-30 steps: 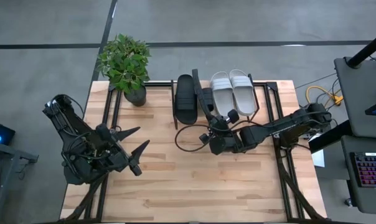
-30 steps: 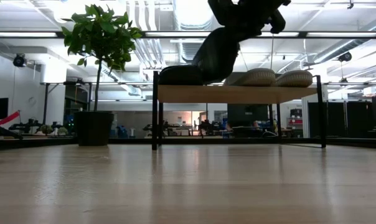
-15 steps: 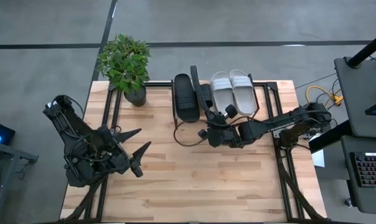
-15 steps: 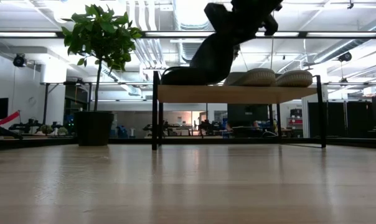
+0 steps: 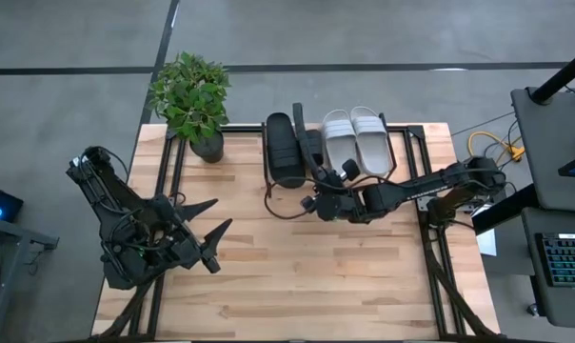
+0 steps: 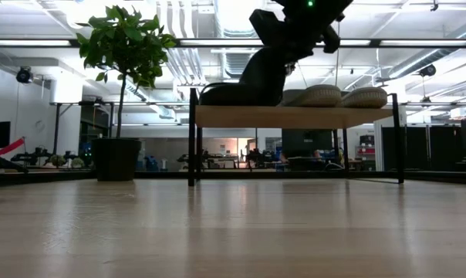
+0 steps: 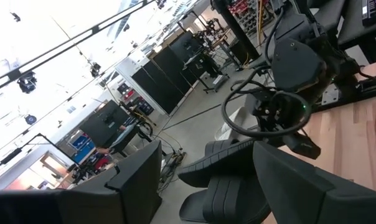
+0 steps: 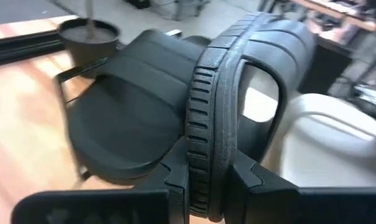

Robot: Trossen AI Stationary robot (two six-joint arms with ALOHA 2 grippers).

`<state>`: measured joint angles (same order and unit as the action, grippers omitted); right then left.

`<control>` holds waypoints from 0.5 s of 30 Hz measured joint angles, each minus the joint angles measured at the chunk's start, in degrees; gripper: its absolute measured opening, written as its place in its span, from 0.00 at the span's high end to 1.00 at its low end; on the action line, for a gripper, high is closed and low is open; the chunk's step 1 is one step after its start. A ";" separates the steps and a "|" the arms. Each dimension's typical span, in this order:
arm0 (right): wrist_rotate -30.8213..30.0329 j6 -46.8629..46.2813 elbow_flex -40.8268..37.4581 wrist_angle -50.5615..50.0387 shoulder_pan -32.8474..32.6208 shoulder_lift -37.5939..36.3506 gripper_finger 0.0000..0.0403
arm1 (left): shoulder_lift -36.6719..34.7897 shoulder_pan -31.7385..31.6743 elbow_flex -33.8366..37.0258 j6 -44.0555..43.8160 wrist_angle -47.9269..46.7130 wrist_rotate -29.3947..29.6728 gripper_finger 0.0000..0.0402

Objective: Pick and place slides into the shelf
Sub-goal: Put the black slide on the shelf

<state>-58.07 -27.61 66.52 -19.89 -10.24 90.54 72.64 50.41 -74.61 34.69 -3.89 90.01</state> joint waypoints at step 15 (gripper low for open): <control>3.40 5.60 -0.24 5.78 0.15 0.39 0.90 | 0.11 0.00 0.00 0.01 -0.01 0.00 0.41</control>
<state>-54.67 -22.01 66.28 -14.12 -10.09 90.94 72.75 50.41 -74.61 34.70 -3.90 90.01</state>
